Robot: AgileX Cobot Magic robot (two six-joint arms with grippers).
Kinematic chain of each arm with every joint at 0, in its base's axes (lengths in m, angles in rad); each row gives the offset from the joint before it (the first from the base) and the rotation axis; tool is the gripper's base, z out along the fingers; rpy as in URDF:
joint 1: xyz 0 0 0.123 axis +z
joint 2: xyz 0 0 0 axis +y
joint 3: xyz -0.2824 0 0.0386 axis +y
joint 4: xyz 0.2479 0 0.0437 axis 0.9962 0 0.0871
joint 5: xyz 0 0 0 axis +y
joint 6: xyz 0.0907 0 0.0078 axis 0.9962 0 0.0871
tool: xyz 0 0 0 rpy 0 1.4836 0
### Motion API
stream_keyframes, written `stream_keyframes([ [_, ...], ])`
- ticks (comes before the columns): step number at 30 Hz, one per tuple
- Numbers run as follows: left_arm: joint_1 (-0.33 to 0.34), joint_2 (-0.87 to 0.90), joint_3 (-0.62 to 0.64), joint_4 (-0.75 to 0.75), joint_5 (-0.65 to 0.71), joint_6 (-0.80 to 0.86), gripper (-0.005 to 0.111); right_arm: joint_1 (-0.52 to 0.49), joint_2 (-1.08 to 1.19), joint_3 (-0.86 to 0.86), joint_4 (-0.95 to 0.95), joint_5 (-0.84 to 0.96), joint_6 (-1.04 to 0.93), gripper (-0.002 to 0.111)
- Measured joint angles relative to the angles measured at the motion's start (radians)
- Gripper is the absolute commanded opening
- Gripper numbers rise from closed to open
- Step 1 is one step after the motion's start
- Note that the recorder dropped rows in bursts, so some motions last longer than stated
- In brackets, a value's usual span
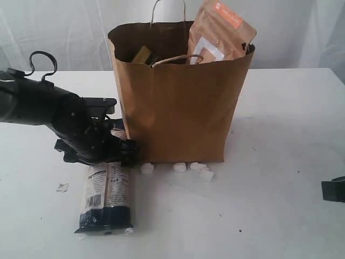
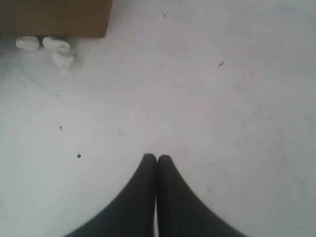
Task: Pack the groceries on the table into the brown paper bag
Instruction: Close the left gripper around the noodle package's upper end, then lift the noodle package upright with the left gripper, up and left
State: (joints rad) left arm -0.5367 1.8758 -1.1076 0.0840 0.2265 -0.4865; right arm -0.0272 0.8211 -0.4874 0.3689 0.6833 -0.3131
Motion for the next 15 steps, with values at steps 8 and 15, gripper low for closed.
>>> stream_keyframes([
  [8,0.000,0.007,0.000,0.010,-0.004,-0.024,0.105,0.000,0.000,0.000,0.000,0.002,0.000,0.000],
  [15,0.000,0.012,0.000,0.021,-0.013,-0.084,0.096,0.000,0.000,0.000,0.000,0.002,0.000,0.000],
])
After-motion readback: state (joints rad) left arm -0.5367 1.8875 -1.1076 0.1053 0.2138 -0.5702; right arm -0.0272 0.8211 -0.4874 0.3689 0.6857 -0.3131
